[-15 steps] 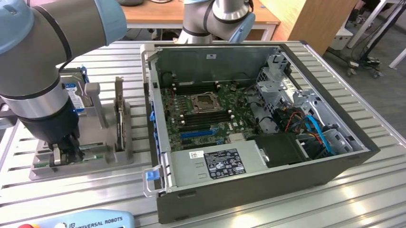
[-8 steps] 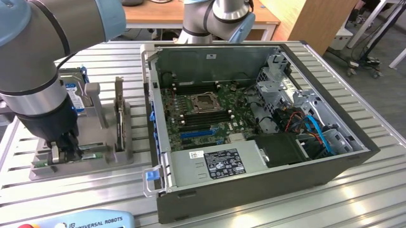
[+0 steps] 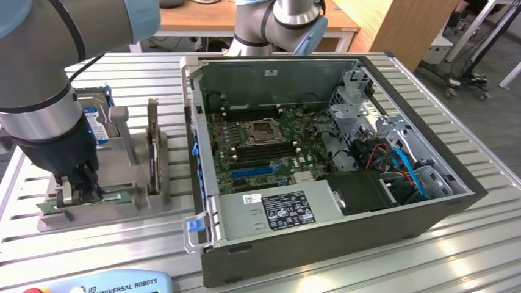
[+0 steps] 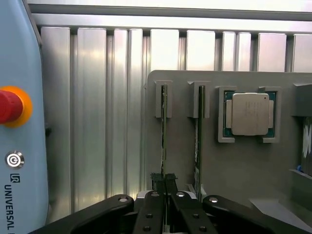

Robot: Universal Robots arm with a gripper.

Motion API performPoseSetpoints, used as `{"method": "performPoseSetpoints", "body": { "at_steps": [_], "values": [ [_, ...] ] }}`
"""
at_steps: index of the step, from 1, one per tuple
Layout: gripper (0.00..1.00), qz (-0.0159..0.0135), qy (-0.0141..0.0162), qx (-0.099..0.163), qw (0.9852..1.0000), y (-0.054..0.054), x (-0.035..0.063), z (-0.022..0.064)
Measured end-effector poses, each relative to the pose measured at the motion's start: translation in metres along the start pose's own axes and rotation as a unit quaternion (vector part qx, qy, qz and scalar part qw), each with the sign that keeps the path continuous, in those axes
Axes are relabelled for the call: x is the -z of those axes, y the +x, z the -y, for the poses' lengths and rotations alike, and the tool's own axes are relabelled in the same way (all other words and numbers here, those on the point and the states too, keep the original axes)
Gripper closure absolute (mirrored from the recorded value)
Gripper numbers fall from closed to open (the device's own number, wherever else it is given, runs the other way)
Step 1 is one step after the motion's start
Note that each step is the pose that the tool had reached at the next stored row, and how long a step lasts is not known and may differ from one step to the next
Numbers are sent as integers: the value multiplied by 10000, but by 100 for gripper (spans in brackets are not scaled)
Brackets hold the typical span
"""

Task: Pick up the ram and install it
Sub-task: 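Pick up the ram and move it above insertion slot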

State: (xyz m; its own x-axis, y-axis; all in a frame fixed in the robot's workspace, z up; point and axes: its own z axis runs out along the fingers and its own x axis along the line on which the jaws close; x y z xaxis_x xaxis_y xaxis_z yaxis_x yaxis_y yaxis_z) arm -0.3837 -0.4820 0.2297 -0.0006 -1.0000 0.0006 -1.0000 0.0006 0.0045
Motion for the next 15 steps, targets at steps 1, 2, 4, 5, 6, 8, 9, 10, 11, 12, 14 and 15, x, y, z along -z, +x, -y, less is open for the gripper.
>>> {"method": "performPoseSetpoints", "body": {
  "at_steps": [1, 2, 4, 5, 6, 8, 9, 10, 11, 12, 14, 15],
  "values": [
    [89, 0, 0, 0, 10000, 0, 23, 0],
    [89, 0, 0, 0, 10000, 0, 49, 0],
    [89, 0, 0, 0, 10000, 0, 106, -1],
    [89, 0, 0, 0, 10000, 0, 135, -1],
    [89, 0, 0, 0, 10000, 0, 163, -1],
    [89, 0, 0, 0, 10000, 0, 220, -1],
    [89, 0, 0, 0, 10000, 0, 249, -1],
    [89, 0, 0, 0, 10000, 0, 283, -1],
    [89, 0, 0, 0, 10000, 0, 313, -1],
    [89, 0, 0, 0, 10000, 0, 342, -2],
    [89, 0, 0, 0, 10000, 0, 400, -2],
    [89, 0, 0, 0, 10000, 0, 429, -2]
  ]
}}
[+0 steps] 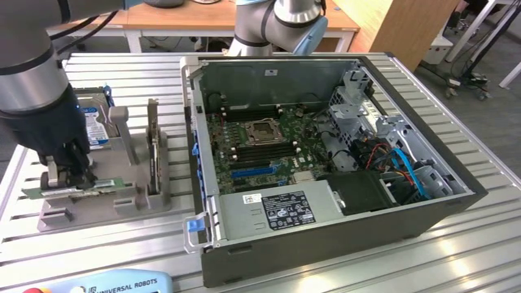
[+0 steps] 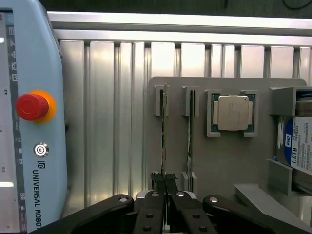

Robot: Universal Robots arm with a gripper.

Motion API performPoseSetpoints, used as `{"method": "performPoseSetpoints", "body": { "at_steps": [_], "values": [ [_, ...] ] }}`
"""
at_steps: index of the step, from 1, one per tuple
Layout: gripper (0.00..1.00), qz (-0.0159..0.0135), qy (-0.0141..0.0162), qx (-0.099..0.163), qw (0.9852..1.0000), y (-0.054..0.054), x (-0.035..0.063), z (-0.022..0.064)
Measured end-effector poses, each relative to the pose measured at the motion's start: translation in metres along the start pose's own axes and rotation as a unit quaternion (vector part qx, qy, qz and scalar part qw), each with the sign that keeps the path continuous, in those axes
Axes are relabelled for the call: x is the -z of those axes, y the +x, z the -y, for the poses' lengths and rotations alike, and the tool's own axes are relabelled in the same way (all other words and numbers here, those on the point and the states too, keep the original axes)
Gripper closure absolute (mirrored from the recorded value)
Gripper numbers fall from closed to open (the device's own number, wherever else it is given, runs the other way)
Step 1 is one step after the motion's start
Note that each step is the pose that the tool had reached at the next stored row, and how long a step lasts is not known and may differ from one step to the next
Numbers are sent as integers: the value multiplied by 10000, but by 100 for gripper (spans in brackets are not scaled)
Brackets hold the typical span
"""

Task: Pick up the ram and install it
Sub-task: 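Pick up the ram and move it above insertion slot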

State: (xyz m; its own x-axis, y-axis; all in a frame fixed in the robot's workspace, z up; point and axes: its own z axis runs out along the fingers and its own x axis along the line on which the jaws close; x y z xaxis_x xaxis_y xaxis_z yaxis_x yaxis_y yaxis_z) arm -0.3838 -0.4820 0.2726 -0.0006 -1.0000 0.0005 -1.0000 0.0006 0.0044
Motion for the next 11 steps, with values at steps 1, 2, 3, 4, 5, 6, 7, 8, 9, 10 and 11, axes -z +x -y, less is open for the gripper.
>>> {"method": "performPoseSetpoints", "body": {
  "at_steps": [1, 2, 3, 4, 5, 6, 7, 8, 9, 10, 11],
  "values": [
    [89, 0, 0, 0, 10000, 0, 29, 0],
    [89, 0, 0, 0, 10000, 0, 60, 0],
    [89, 0, 0, 0, 10000, 0, 88, 0],
    [89, 0, 0, 0, 10000, 0, 117, 0],
    [89, 0, 0, 0, 10000, 0, 145, -1],
    [89, 0, 0, 0, 10000, 0, 171, -1],
    [89, 0, 0, 0, 10000, 0, 197, -1],
    [89, 0, 0, 0, 10000, 0, 220, -1],
    [89, 0, 0, 0, 10000, 0, 246, -1],
    [89, 0, 0, 0, 10000, 0, 271, -1],
    [89, 0, 0, 0, 10000, 0, 297, -1]
  ]
}}
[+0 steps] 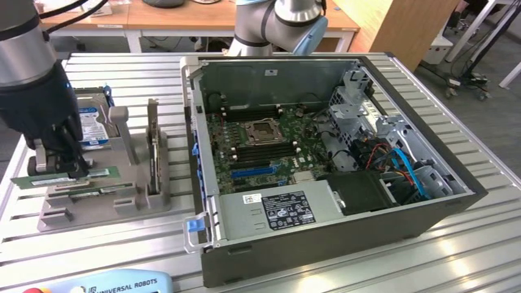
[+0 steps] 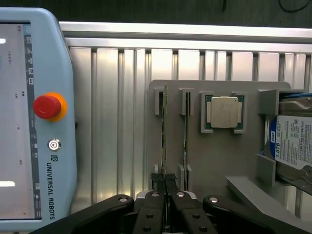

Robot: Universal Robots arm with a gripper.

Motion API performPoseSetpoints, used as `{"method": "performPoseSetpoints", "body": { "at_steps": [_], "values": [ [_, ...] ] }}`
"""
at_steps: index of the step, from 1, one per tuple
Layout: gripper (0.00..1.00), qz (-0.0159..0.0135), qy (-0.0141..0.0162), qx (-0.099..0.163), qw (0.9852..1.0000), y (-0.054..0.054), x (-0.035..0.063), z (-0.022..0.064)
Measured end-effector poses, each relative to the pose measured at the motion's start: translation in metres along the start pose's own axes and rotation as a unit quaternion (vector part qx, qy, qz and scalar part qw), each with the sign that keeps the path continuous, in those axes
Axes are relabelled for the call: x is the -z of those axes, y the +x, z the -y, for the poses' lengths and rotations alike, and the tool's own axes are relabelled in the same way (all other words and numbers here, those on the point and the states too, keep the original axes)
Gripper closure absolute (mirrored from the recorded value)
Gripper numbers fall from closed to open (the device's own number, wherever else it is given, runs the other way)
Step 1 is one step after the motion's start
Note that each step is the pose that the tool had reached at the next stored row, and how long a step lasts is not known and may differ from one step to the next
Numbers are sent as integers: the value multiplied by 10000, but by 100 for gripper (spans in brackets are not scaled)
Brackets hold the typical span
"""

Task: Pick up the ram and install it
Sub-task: 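Pick up the ram and move it above insertion slot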

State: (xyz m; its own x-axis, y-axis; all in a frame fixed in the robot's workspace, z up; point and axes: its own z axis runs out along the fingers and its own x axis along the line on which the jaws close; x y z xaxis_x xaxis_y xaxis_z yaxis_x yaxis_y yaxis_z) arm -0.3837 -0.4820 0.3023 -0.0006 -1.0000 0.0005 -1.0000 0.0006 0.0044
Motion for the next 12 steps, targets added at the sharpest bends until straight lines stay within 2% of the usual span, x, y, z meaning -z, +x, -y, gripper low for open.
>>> {"method": "performPoseSetpoints", "body": {
  "at_steps": [7, 12],
  "values": [
    [89, 0, 0, 0, 10000, 0, 202, -1],
    [89, 0, 0, 0, 10000, 0, 401, -2]
  ]
}}
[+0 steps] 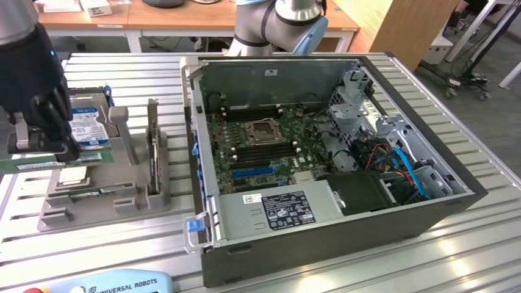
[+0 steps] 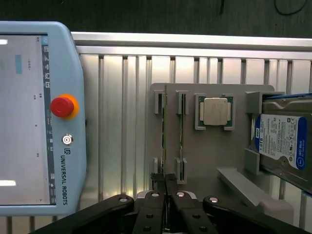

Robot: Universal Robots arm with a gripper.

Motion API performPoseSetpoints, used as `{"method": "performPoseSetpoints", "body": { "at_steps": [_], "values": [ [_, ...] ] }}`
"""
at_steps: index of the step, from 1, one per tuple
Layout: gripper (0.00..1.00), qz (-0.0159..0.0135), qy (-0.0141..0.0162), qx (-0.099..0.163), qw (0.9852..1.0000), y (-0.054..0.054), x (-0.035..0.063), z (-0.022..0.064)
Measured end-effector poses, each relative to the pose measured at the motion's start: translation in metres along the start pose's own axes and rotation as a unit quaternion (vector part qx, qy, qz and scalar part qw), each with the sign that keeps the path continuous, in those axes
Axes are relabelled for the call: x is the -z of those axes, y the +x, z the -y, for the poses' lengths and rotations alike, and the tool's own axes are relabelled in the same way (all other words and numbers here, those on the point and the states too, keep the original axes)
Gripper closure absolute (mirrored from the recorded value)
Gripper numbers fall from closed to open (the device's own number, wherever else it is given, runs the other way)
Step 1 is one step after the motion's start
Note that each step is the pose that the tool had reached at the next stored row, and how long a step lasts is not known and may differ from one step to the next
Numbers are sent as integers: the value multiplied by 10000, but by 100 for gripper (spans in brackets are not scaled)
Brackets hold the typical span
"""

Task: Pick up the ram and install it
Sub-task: 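Pick up the ram and move it above insertion slot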

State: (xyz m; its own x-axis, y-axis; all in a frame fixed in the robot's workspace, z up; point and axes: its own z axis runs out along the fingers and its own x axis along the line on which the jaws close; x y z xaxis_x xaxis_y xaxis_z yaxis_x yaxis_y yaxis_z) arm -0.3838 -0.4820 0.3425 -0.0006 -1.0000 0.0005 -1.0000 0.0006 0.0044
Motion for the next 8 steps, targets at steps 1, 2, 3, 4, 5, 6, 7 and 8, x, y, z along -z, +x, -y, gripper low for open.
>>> {"method": "performPoseSetpoints", "body": {
  "at_steps": [1, 2, 3, 4, 5, 6, 7, 8],
  "values": [
    [89, 0, 0, 0, 10000, 0, 41, 0],
    [89, 0, 0, 0, 10000, 0, 86, 0],
    [89, 0, 0, 0, 10000, 0, 128, -1],
    [89, 0, 0, 0, 10000, 0, 170, -1],
    [89, 0, 0, 0, 10000, 0, 217, -1],
    [89, 0, 0, 0, 10000, 0, 259, -1],
    [89, 0, -1, 0, 10000, 0, 300, -1],
    [89, 0, 0, 0, 10000, 0, 338, -2]
  ]
}}
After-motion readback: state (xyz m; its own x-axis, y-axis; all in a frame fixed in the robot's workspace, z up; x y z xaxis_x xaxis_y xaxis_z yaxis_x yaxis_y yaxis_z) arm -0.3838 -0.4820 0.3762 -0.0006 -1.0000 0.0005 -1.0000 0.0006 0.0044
